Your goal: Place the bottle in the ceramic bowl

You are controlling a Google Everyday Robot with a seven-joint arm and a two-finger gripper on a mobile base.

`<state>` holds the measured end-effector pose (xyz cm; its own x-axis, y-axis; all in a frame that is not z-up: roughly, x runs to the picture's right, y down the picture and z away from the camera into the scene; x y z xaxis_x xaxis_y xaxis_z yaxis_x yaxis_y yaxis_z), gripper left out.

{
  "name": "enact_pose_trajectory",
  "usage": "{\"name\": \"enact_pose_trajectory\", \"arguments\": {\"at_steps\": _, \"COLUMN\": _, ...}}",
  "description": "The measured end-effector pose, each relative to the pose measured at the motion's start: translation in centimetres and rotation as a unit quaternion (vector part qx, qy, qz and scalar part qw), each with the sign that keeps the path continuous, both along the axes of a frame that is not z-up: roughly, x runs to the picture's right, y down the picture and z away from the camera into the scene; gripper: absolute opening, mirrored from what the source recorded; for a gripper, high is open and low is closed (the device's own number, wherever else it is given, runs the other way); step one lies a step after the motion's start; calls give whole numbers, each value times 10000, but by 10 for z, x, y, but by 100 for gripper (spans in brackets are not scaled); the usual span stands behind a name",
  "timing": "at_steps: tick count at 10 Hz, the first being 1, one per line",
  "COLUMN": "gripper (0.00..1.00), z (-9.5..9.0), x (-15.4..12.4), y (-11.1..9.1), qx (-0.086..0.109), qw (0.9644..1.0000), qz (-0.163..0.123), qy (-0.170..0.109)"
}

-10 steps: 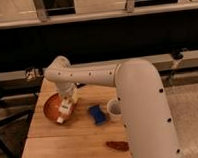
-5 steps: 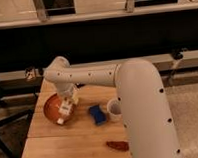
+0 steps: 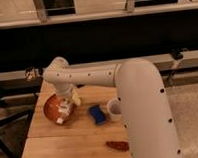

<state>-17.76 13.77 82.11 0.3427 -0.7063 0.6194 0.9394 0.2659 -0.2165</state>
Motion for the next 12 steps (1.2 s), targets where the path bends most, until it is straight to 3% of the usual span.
{"name": "enact_pose_trajectory", "arguments": {"at_steps": 12, "gripper": 80, "z": -7, "x": 3, "y": 6, "qx": -39, "qw": 9999, "qz": 100, "qy": 54}}
